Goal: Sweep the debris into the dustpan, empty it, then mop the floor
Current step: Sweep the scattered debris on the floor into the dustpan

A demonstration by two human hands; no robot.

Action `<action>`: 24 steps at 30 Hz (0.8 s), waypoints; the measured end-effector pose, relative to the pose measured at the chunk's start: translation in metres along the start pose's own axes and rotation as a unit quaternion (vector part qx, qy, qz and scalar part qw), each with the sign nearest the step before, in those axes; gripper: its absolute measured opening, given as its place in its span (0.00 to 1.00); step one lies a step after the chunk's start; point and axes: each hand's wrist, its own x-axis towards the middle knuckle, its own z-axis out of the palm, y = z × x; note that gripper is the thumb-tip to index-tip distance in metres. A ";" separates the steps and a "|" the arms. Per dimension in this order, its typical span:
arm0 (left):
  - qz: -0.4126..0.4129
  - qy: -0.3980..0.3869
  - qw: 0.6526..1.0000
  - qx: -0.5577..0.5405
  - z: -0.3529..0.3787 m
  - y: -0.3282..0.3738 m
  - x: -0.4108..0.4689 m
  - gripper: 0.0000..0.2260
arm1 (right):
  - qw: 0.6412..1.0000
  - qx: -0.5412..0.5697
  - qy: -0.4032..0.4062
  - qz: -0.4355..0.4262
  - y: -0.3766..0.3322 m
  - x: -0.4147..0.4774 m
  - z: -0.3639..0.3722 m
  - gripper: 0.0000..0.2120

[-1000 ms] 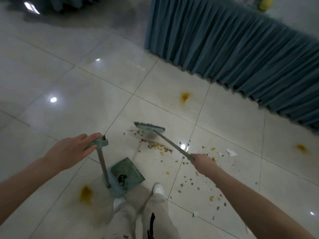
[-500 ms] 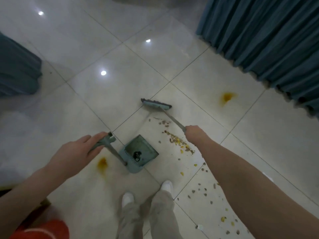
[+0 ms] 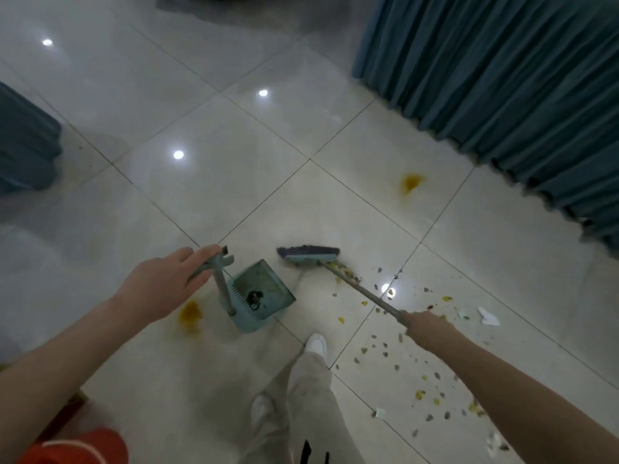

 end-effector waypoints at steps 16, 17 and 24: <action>0.082 0.013 0.996 -0.034 0.020 0.034 -0.088 0.19 | 0.998 0.042 0.011 0.051 0.042 -0.188 0.089 0.14; 0.084 0.011 0.996 -0.034 0.019 0.037 -0.088 0.18 | 0.997 0.059 0.013 0.055 0.045 -0.186 0.085 0.14; 0.079 -0.013 0.995 -0.053 0.025 0.062 -0.077 0.19 | 0.988 0.116 0.050 0.093 0.057 -0.130 0.046 0.11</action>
